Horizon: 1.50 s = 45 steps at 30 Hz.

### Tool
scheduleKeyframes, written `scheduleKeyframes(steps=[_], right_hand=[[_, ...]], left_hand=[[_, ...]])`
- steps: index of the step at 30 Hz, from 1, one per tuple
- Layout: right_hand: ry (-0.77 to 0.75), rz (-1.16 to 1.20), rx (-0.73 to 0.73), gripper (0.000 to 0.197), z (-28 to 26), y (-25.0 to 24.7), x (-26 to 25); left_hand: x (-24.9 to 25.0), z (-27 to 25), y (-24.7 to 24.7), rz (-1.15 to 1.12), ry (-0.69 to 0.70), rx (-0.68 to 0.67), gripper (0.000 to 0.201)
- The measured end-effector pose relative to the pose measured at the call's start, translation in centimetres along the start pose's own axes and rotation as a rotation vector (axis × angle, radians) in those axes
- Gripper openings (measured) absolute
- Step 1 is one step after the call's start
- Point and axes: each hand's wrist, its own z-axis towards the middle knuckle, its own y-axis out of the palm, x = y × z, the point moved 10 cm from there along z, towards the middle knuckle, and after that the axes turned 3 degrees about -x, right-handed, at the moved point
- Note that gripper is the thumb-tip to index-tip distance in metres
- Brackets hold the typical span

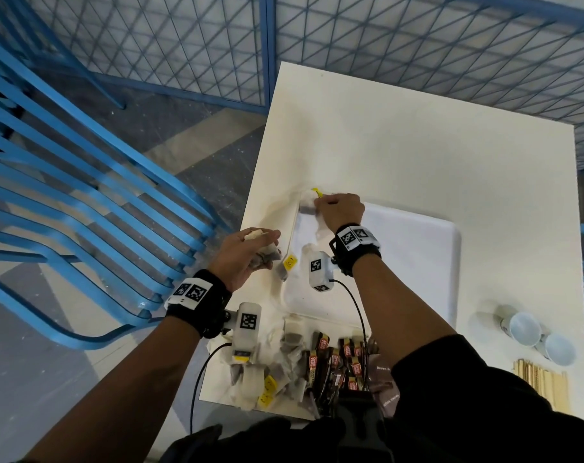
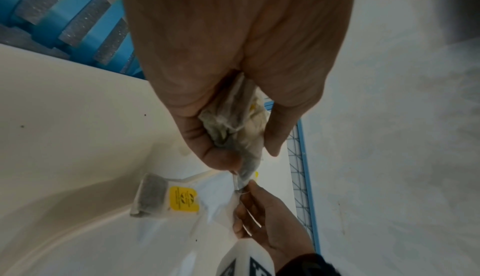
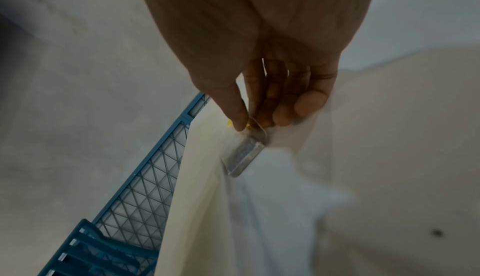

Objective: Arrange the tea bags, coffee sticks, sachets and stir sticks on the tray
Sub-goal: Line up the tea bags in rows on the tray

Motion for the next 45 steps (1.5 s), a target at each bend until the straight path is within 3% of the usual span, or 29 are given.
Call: scheduleKeyframes(steps=[5, 9, 12, 14, 18, 24, 28, 30, 37, 40, 45], right_hand=[[-0.046, -0.037, 0.039, 0.021, -1.8, -0.7, 0.9], [-0.187, -0.123, -0.089, 0.014, -4.9, 0.7, 0.6], [-0.169, -0.180, -0.196, 0.049, -6.4, 2.5, 1.9], [-0.152, -0.289, -0.308, 0.060, -7.4, 4.3, 2.9], [-0.208, -0.371, -0.430, 0.036, -9.2, 5.8, 2.9], [-0.327, -0.129, -0.452, 0.011, -11.5, 2.7, 0.1], [-0.413, -0.060, -0.465, 0.007, -12.9, 0.6, -1.9], [-0.451, -0.055, -0.455, 0.004, -13.4, -0.2, -2.4], [-0.476, -0.051, -0.293, 0.012, -13.9, -2.9, -2.8], [-0.478, -0.041, -0.275, 0.025, -14.3, -3.2, -2.9], [-0.508, -0.023, -0.279, 0.008, -14.8, -2.9, -3.0]], left_hand=[[0.1, -0.1, 0.0, 0.001, 0.014, -0.009, 0.013], [-0.1, -0.2, -0.4, 0.051, 0.016, 0.020, 0.013], [-0.6, -0.2, -1.0, 0.090, 0.013, 0.060, 0.012], [-1.0, -0.4, -1.3, 0.107, 0.007, 0.082, 0.012], [-1.4, -0.8, -1.8, 0.149, 0.017, 0.113, 0.005], [0.4, -1.8, -0.1, 0.312, 0.141, 0.030, 0.016], [1.4, -2.9, 2.5, 0.435, 0.187, -0.093, 0.033], [1.9, -3.7, 3.7, 0.460, 0.231, -0.127, 0.026], [2.7, -5.3, 5.2, 0.444, 0.307, -0.092, 0.025], [2.8, -6.0, 5.8, 0.462, 0.325, -0.104, 0.020], [2.6, -6.5, 5.8, 0.468, 0.351, -0.075, 0.014]])
